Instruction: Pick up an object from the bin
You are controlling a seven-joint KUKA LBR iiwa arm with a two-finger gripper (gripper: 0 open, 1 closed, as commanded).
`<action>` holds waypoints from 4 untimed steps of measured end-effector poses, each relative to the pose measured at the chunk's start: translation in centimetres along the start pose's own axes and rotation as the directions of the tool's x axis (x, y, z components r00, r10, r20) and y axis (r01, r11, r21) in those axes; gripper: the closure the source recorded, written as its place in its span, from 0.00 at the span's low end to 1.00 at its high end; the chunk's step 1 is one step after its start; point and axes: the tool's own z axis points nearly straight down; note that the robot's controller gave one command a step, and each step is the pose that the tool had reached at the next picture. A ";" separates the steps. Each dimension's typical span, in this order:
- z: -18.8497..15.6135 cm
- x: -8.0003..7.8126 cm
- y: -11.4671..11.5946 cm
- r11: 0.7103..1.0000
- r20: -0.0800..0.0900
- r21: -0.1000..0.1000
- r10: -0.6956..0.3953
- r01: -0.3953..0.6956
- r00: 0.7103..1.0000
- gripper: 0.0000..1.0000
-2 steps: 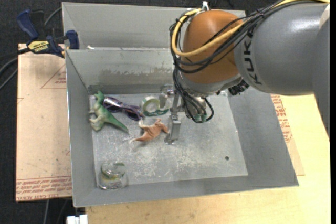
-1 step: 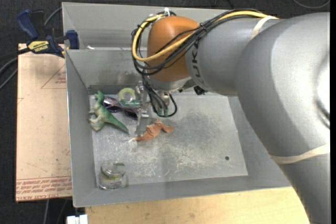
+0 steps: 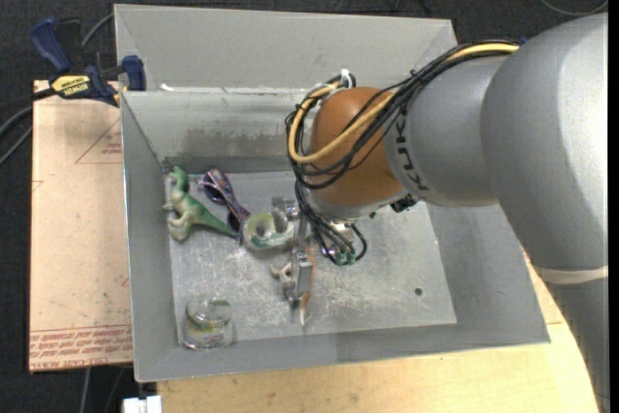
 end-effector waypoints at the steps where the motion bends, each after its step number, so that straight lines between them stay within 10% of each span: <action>1: 0.0 -8.3 8.4 0.960 0.009 -0.008 0.279 -0.279 0.960 0.00; 2: 0.0 -0.2 0.1 1.000 -0.001 0.001 0.012 -0.012 1.000 0.00; 3: 0.5 -5.2 10.7 0.939 -0.027 0.037 0.344 -0.343 0.939 1.00; 4: 0.5 -5.2 10.7 0.939 -0.027 0.036 0.344 -0.343 0.939 1.00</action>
Offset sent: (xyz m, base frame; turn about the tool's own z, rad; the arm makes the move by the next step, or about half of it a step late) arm 0.0000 0.0000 0.0000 0.0000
